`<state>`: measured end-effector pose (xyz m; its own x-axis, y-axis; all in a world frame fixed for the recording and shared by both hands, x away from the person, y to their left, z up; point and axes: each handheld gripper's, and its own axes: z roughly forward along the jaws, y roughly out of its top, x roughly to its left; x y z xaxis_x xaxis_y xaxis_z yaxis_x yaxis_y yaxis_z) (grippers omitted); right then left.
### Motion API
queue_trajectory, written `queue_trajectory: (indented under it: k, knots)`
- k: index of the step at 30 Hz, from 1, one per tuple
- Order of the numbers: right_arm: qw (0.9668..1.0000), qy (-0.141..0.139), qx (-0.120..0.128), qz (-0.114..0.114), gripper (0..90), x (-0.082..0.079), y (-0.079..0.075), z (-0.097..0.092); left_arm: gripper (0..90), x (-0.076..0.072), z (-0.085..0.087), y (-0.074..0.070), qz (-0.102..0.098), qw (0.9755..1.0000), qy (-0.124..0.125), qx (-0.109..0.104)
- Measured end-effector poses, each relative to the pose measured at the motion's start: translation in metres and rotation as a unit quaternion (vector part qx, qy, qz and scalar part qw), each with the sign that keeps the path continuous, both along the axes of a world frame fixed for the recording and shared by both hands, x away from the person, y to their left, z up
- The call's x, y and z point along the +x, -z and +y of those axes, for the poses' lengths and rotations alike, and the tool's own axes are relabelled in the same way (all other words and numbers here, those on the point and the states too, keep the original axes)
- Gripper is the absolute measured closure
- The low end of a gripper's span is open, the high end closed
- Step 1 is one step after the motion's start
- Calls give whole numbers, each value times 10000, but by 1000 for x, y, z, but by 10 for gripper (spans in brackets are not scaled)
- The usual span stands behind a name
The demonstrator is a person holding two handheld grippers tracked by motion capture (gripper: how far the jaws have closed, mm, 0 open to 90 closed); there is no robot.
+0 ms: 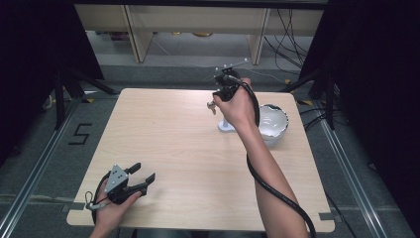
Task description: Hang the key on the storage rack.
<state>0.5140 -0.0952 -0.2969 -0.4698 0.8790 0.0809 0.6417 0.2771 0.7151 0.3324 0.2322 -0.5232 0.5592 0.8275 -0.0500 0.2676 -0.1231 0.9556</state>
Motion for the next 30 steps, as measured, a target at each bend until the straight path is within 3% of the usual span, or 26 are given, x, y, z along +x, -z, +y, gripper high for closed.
queue_trajectory:
  k: [17,25,30]
  knots:
    - [9995,182,76,-232,900,10,-10,0,297,0,0,0,-2,10000,11,-1]
    - [9991,228,131,-341,900,11,-6,-2,298,-1,0,-1,24,10000,-11,41]
    - [9988,246,34,-414,900,15,-3,-4,298,-1,0,-1,26,10000,-7,53]
